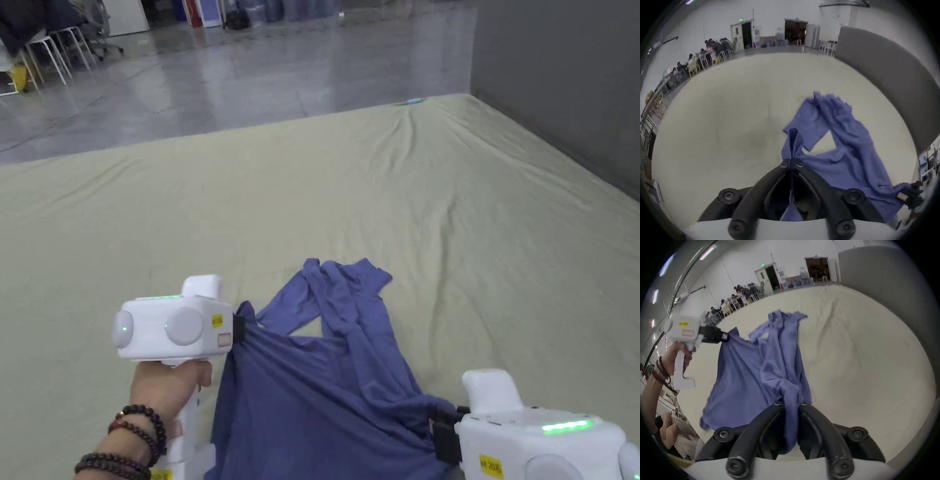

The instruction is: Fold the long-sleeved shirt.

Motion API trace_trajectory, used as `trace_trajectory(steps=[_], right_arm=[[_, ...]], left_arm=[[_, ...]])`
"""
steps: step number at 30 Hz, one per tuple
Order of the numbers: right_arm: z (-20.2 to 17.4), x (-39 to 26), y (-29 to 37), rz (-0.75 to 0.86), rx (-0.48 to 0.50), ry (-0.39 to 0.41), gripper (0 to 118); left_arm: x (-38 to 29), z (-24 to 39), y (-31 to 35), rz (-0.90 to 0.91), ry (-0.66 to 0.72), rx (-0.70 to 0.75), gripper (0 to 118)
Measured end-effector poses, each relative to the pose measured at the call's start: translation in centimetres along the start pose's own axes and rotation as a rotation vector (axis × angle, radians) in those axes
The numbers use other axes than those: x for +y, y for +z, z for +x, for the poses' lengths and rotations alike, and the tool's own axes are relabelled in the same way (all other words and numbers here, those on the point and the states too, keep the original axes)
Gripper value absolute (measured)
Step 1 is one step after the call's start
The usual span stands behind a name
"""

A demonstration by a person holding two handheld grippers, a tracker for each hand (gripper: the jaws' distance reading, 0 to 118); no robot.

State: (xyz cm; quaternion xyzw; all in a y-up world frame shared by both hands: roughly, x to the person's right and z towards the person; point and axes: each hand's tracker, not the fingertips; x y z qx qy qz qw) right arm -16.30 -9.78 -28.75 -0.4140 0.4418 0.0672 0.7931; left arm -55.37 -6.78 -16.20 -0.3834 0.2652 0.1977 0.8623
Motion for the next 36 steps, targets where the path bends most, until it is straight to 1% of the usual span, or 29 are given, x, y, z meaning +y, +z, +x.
trace_trajectory(steps=[2,4,5,6,9,10,11,12,14,16,17,20,22,23,24,26,29,30,33,36], right_arm=[[-0.9,2.6,1.4,0.071,0.021,0.008,7],[-2.3,6.4,2.4,0.132,0.006,0.071,7],[-3.0,8.2,2.9,0.177,-0.004,0.097,7],[-3.8,10.5,3.0,0.215,-0.004,0.12,7],[-6.3,17.5,5.3,0.326,0.025,0.149,7],[-7.7,20.7,6.3,0.367,0.018,0.175,7],[-8.6,22.5,7.0,0.391,0.008,0.189,7],[-10.0,25.6,8.1,0.426,0.009,0.224,7],[-12.2,30.6,9.7,0.475,0.042,0.224,7],[-13.9,35.7,10.8,0.484,0.052,0.224,7],[-14.6,38.1,11.1,0.492,0.054,0.217,7],[-15.7,45.3,12.3,0.501,0.063,0.155,7],[-16.0,48.5,12.9,0.499,0.094,0.118,7],[-16.0,49.8,13.2,0.497,0.1,0.115,7],[-16.2,50.8,13.6,0.501,0.084,0.101,7],[-16.5,51.1,15.1,0.542,0.046,0.113,7],[-16.2,51.8,15.7,0.554,0.042,0.139,7],[-15.8,52.0,15.4,0.559,0.036,0.138,7],[-14.6,51.8,14.8,0.564,0.038,0.098,7],[-13.5,50.2,12.3,0.547,0.022,0.1,7]], left_arm=[[2.1,-2.5,2.7,0.083,0.019,-0.012,0],[3.0,-1.8,9.5,0.211,0.014,0.002,0],[4.1,-2.6,11.5,0.259,0.015,0.024,0],[5.5,-3.4,13.7,0.307,0.024,0.037,0],[8.5,-4.2,21.5,0.455,0.064,0.031,0],[10.0,-5.0,23.7,0.495,0.076,0.033,0],[11.3,-5.5,25.4,0.524,0.082,0.038,0],[12.6,-5.0,27.9,0.571,0.069,0.066,0],[15.6,-5.4,31.2,0.651,0.038,0.116,0],[18.6,-5.4,33.6,0.701,0.034,0.146,0],[20.1,-5.6,34.4,0.693,0.042,0.153,0],[24.2,-5.5,36.5,0.673,0.06,0.204,0],[26.0,-5.6,37.6,0.725,0.085,0.206,0],[26.9,-5.5,38.0,0.735,0.101,0.202,0],[27.6,-5.4,38.3,0.742,0.106,0.193,0],[28.6,-5.2,38.4,0.761,0.1,0.17,0],[29.4,-4.8,37.7,0.771,0.082,0.174,0],[29.5,-4.7,37.4,0.768,0.083,0.173,0],[29.2,-3.8,36.0,0.766,0.119,0.147,0],[28.2,-3.5,32.9,0.744,0.122,0.144,0]])
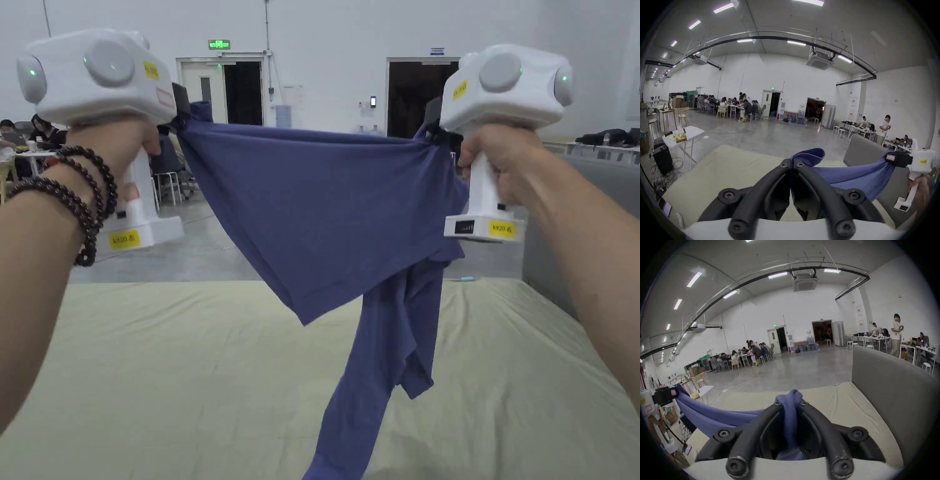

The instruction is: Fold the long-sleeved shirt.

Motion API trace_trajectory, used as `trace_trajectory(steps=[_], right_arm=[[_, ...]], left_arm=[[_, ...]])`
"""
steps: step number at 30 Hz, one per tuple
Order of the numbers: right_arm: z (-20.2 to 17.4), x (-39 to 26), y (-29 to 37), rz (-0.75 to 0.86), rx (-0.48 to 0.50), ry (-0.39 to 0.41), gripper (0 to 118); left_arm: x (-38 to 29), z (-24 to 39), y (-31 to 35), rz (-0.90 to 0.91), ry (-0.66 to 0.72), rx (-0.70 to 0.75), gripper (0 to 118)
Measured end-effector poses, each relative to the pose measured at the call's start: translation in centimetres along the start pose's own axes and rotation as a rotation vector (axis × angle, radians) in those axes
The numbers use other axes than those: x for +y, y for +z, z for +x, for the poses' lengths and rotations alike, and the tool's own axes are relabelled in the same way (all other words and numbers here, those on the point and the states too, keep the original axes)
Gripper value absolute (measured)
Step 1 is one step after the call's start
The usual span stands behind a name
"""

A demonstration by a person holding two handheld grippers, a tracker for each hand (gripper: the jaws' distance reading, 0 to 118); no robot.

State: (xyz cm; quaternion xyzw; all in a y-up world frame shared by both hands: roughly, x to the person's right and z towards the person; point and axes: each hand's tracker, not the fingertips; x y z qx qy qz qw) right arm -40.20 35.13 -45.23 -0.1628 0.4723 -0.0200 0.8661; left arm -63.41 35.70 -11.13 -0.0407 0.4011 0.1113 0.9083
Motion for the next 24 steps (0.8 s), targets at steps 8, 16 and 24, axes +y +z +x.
trace_trajectory(steps=[8,16,24], right_arm=[[3.9,-15.8,-6.0,-0.22,-0.068,0.088,7],[6.5,-26.8,-1.1,-0.274,-0.064,0.06,7],[6.0,-46.8,12.4,-0.469,-0.082,0.071,7]], left_arm=[[-16.6,-2.1,-4.4,-0.25,0.026,0.02,0],[-27.0,-5.0,1.8,-0.251,0.094,-0.13,0],[-42.7,-8.1,15.2,-0.546,0.065,-0.058,0]])
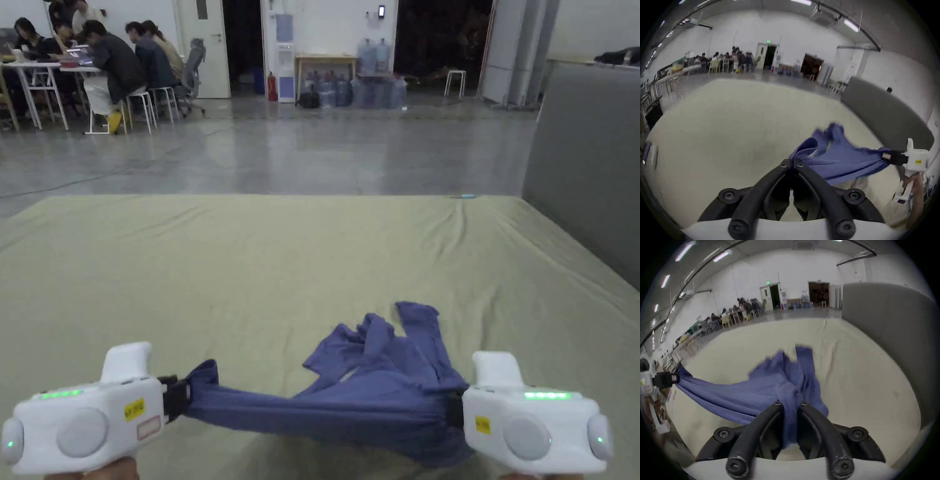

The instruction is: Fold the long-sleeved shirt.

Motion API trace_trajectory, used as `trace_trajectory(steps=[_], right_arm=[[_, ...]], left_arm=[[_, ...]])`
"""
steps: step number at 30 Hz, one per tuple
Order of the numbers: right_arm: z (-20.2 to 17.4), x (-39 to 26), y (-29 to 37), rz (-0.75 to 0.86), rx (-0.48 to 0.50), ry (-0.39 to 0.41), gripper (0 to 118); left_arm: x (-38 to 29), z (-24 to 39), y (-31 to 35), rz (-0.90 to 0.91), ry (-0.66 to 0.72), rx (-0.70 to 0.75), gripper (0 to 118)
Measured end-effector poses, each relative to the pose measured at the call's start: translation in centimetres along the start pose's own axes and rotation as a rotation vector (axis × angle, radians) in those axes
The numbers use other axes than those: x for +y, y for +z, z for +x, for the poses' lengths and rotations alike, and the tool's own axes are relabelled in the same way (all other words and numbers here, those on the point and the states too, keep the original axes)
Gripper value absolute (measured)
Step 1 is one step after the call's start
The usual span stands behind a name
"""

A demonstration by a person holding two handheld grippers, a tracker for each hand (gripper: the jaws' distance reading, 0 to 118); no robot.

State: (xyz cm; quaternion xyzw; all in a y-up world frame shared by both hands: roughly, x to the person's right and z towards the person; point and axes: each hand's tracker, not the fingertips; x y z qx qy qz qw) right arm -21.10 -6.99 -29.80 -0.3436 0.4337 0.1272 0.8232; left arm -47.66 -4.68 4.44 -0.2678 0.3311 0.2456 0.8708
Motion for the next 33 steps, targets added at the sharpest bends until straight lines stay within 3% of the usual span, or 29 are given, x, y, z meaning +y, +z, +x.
trace_trajectory(steps=[4,9,10,11,12,13,14,15,16,18,19,20,21,22,24,27,29,30,31,32,33], right_arm=[[-1.0,-7.9,1.4,-0.084,-0.019,0.032,7],[-1.6,-9.5,1.8,-0.124,-0.031,0.01,7],[-1.2,-9.3,1.3,-0.127,-0.032,0.007,10],[-1.1,-8.8,2.0,-0.119,-0.016,-0.025,24],[-1.0,-8.4,2.9,-0.111,-0.013,-0.04,47],[-1.0,-8.0,4.0,-0.093,-0.012,-0.056,87],[-0.8,-7.5,6.1,-0.037,-0.011,-0.072,100],[-0.6,-7.3,7.5,0.019,0.01,-0.075,100],[-0.4,-7.0,8.8,0.053,0.018,-0.079,100],[0.5,-7.4,9.9,0.058,-0.02,-0.099,98],[0.7,-7.6,10.3,0.053,-0.018,-0.104,88],[1.0,-7.9,10.6,0.056,-0.019,-0.103,63],[1.0,-8.1,10.8,0.058,-0.022,-0.094,23],[1.3,-8.7,10.0,0.046,-0.038,-0.08,0],[1.7,-9.1,9.7,0.032,-0.054,-0.072,0],[2.0,-9.3,10.0,0.002,-0.002,-0.102,0],[2.1,-9.5,9.8,-0.002,0.002,-0.099,0],[2.0,-9.5,9.6,-0.005,-0.001,-0.088,0],[2.0,-9.6,9.4,-0.007,-0.008,-0.082,0],[2.1,-9.6,9.3,-0.01,-0.007,-0.084,0],[2.2,-9.6,9.3,-0.014,-0.003,-0.089,0]], left_arm=[[-8.3,-2.1,1.1,-0.159,0.043,0.043,0],[-10.9,-3.8,1.2,-0.174,0.076,0.03,0],[-10.7,-3.8,1.4,-0.149,0.097,0.012,0],[-10.2,-3.7,1.7,-0.124,0.101,0.011,2],[-9.7,-3.6,1.9,-0.108,0.088,0.012,23],[-9.0,-3.4,2.5,-0.089,0.048,0.042,76],[-8.5,-3.3,3.1,-0.075,0.016,0.05,109],[-8.2,-3.2,3.6,-0.058,0.002,0.051,117],[-8.3,-2.6,5.0,0.022,0.006,0.01,117],[-8.4,-2.4,6.0,0.011,-0.002,0.024,117],[-8.3,-1.2,6.8,-0.003,0.003,0.023,113],[-8.4,0.2,7.7,-0.023,0.013,0.031,99],[-8.7,0.6,8.2,-0.017,0.013,0.03,58],[-9.0,1.1,8.6,-0.005,0.009,0.033,0],[-8.9,-0.1,7.6,0.025,-0.024,0.068,0],[-9.2,-0.6,6.8,-0.045,0.016,0.063,0],[-9.1,-3.3,3.7,-0.081,0.059,0.051,62],[-9.2,-3.7,2.7,-0.082,0.053,0.056,78],[-9.5,-3.4,1.7,-0.083,-0.001,0.114,78],[-10.1,-2.3,1.1,-0.104,-0.014,0.156,111],[-10.3,-2.1,0.4,-0.071,-0.008,0.153,118]])
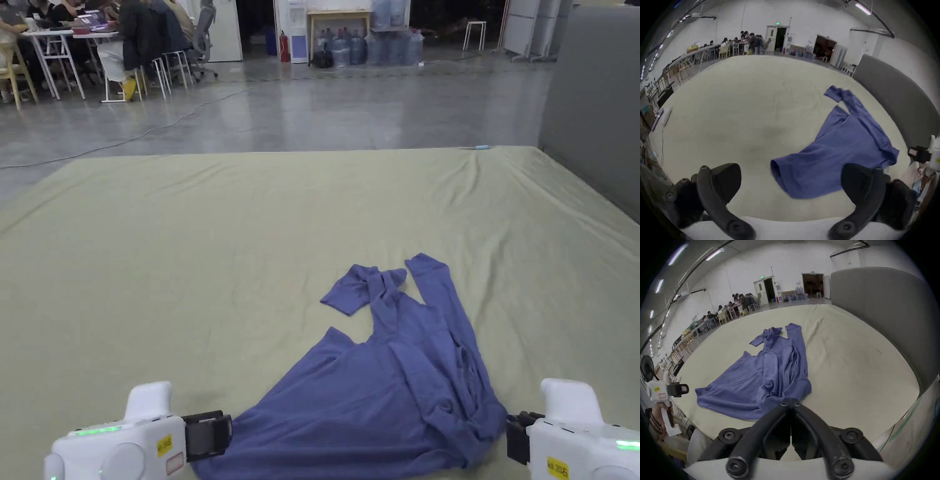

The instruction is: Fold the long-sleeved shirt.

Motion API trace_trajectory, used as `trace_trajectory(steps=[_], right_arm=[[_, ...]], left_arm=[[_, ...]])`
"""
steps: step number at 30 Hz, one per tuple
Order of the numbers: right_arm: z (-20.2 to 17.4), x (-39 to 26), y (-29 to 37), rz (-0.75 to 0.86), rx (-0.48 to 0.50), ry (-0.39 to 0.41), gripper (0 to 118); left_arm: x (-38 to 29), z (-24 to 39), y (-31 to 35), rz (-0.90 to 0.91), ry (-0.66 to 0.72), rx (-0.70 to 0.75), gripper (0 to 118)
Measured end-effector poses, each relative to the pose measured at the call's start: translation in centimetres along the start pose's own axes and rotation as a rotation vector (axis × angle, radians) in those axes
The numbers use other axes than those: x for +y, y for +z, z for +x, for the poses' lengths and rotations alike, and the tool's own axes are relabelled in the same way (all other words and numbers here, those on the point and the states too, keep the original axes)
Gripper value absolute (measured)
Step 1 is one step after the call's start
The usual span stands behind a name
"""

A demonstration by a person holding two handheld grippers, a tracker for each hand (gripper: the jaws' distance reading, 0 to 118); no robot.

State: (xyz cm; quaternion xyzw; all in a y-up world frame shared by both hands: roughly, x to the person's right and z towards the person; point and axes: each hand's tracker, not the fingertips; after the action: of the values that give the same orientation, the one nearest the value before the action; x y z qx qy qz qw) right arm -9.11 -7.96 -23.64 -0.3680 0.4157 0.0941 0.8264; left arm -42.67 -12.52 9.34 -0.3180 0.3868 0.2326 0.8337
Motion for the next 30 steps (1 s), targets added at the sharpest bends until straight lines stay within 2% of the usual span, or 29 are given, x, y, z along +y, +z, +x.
trace_trajectory(steps=[3,4,5,6,7,9,11,15,18,19,21,22,25,28,30], right_arm=[[0.0,-0.1,-0.3,-0.008,0.005,-0.005,0],[-0.1,0.0,-0.4,-0.013,0.0,0.001,0],[-0.3,0.0,-0.5,-0.018,-0.006,0.005,0],[-0.1,0.2,-0.8,-0.023,-0.011,0.006,0],[0.1,0.3,-1.1,-0.029,-0.013,0.007,0],[0.0,0.8,-1.4,-0.04,-0.02,0.005,0],[0.2,1.8,-2.3,-0.05,-0.017,0.009,0],[-0.1,6.5,-4.6,-0.031,-0.014,0.046,0],[-0.7,12.5,-8.0,-0.038,0.08,0.081,0],[-1.0,14.6,-9.8,-0.063,0.102,0.1,10],[-2.0,18.5,-13.6,-0.098,0.104,0.172,69],[-2.6,19.9,-15.5,-0.123,0.092,0.215,90],[-3.8,23.1,-22.0,-0.22,0.096,0.328,89],[-5.1,23.9,-26.9,-0.343,0.055,0.4,89],[-5.5,23.1,-29.0,-0.424,0.076,0.414,89]], left_arm=[[-0.1,-0.2,-2.8,-0.128,0.022,0.026,117],[-0.4,0.1,-3.5,-0.141,0.022,0.031,111],[-0.7,0.4,-4.0,-0.146,0.017,0.036,98],[-1.2,0.8,-4.3,-0.145,-0.001,0.039,76],[-1.1,0.6,-4.4,-0.15,-0.029,0.03,39],[-1.4,1.1,-4.2,-0.119,-0.077,0.043,4],[-0.5,0.7,-3.7,-0.137,-0.03,-0.05,0],[1.0,0.7,-2.3,-0.093,-0.033,-0.058,0],[2.3,0.7,-1.6,-0.079,-0.046,-0.075,0],[2.8,0.7,-1.5,-0.077,-0.042,-0.084,0],[3.2,0.8,-1.6,-0.078,-0.037,-0.09,0],[3.3,0.9,-1.6,-0.084,-0.035,-0.089,0],[3.3,1.1,-2.0,-0.087,-0.024,-0.096,0],[3.3,1.3,-2.6,-0.105,-0.012,-0.091,0],[3.3,1.4,-3.0,-0.111,0.002,-0.09,0]])
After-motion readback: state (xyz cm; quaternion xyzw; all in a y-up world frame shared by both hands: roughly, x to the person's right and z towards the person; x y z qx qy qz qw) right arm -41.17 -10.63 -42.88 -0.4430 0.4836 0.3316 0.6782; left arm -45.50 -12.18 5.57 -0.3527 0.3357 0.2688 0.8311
